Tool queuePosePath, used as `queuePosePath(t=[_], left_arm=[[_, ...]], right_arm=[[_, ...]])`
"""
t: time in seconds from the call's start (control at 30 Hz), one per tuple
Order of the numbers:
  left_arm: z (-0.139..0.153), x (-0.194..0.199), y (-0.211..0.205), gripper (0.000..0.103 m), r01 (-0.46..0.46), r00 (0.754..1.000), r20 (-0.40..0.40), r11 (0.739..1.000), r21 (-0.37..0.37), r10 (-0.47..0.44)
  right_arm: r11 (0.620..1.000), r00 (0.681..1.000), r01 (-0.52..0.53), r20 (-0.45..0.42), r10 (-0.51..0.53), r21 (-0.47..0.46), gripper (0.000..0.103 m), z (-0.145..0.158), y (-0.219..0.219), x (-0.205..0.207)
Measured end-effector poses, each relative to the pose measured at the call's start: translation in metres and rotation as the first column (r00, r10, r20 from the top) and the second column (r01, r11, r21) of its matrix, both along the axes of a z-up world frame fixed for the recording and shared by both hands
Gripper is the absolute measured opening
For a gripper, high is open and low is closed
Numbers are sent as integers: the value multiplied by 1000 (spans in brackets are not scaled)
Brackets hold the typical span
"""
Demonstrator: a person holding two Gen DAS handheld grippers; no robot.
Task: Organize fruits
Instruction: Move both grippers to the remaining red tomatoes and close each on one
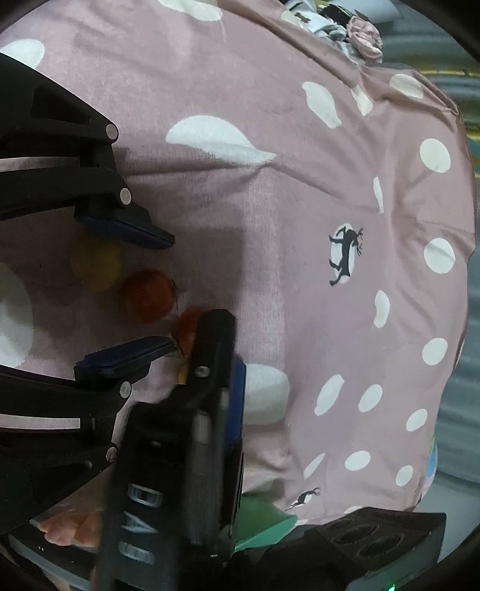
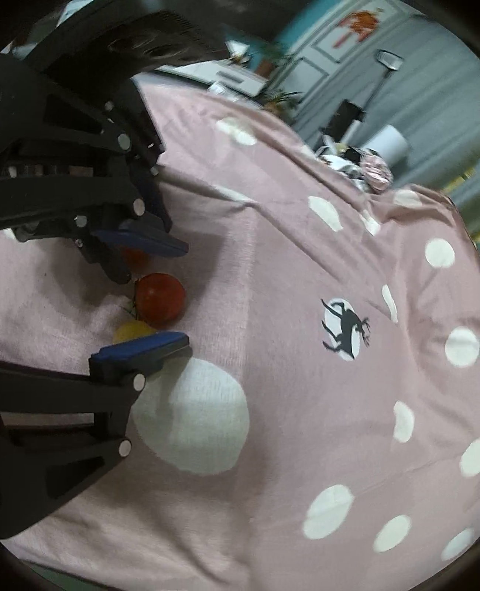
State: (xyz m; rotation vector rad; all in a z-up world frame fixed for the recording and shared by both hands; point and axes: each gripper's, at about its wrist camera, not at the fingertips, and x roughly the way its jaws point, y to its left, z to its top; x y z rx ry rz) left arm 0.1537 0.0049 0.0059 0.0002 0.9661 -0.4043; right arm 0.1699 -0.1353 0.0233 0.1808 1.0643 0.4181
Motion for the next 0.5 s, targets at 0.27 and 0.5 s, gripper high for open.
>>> queuePosePath(t=[0.27, 0.5], left_arm=[[-3, -1, -4, 31, 39, 999, -22, 999, -6, -39], [0, -5, -3, 28, 44, 999, -9, 998, -33, -44]], right_arm=[[998, 999, -41, -15, 40, -52, 29, -7, 8, 1], [1000, 1000, 0, -19, 0, -17, 29, -6, 0, 0]])
